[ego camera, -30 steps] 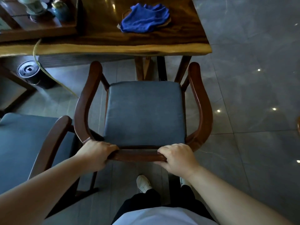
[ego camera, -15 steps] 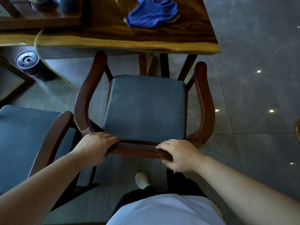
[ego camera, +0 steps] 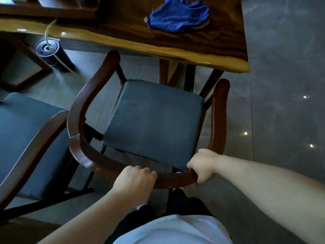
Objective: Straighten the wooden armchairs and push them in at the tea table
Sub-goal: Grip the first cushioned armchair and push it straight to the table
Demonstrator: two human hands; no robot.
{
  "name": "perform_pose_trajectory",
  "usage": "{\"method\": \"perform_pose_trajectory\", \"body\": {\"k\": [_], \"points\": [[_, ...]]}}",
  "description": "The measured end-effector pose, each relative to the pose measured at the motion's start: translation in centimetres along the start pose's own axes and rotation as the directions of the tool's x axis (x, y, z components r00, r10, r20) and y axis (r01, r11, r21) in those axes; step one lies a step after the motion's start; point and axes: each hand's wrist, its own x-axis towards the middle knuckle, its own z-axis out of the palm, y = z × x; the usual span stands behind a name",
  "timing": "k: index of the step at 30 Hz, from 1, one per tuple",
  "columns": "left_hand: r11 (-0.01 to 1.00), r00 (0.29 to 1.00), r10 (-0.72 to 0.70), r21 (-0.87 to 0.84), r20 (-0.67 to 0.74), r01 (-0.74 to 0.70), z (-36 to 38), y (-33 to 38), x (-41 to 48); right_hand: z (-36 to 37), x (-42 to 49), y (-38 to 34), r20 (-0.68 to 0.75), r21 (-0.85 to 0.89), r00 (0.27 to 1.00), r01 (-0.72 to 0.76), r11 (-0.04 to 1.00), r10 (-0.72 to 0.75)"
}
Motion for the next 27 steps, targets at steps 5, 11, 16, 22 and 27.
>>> {"method": "perform_pose_trajectory", "body": {"k": [5, 11, 16, 22, 27], "points": [[0.996, 0.999, -0.023, -0.092, -0.027, 0.021, 0.2, -0.3, -0.2, 0.1, 0.1, 0.8, 0.008, 0.011, 0.999, 0.038, 0.999, -0.039], [0.996, 0.998, -0.055, -0.078, -0.016, 0.053, -2.5, 2.5, 3.2, -0.1, -1.8, 5.2, 0.009, -0.001, 1.000, -0.026, 1.000, 0.026], [0.996, 0.998, -0.052, -0.076, -0.026, 0.050, -3.5, 5.2, 6.0, 0.7, -2.8, 8.5, -0.007, -0.061, 0.998, -0.055, 0.997, 0.055], [0.995, 0.998, -0.057, -0.080, -0.019, 0.055, -3.3, 5.1, 5.5, 1.2, -2.6, 8.3, -0.049, -0.068, 0.998, -0.043, 0.997, 0.040], [0.996, 0.996, -0.074, -0.052, -0.040, 0.072, -3.6, 5.1, 5.7, 1.2, -3.1, 8.1, -0.093, -0.094, 0.994, -0.061, 0.994, 0.052]]}}
